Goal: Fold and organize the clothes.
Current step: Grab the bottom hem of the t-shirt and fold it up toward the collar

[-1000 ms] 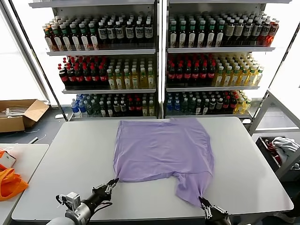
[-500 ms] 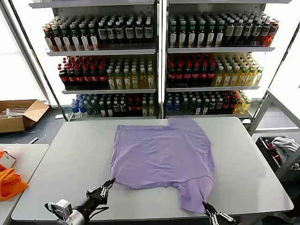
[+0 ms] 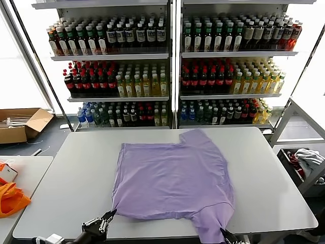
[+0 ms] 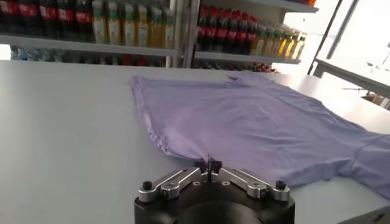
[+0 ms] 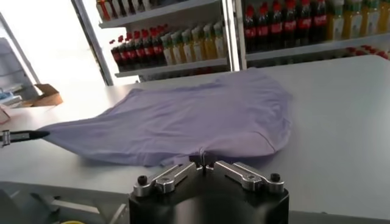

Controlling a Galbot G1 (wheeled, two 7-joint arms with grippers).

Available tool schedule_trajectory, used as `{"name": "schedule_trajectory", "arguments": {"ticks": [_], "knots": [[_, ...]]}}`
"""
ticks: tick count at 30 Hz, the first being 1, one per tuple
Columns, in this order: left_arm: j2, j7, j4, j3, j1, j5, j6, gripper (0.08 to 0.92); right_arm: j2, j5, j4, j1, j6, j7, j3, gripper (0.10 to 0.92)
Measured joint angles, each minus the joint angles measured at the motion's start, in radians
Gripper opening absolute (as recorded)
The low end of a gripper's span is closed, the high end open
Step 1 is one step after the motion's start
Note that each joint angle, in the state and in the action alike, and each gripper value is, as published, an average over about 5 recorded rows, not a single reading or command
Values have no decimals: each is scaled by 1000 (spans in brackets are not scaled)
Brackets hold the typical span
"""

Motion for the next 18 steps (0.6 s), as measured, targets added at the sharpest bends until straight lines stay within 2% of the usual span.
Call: {"name": "schedule_trajectory", "arguments": {"ticks": [7, 18], "knots": [[46, -1, -5, -8, -22, -24, 17, 102, 29, 79, -30, 87, 6, 4, -21, 106], [144, 0, 45, 4, -120, -90, 27, 102, 50, 160, -88, 282, 5, 35, -26, 106]]}}
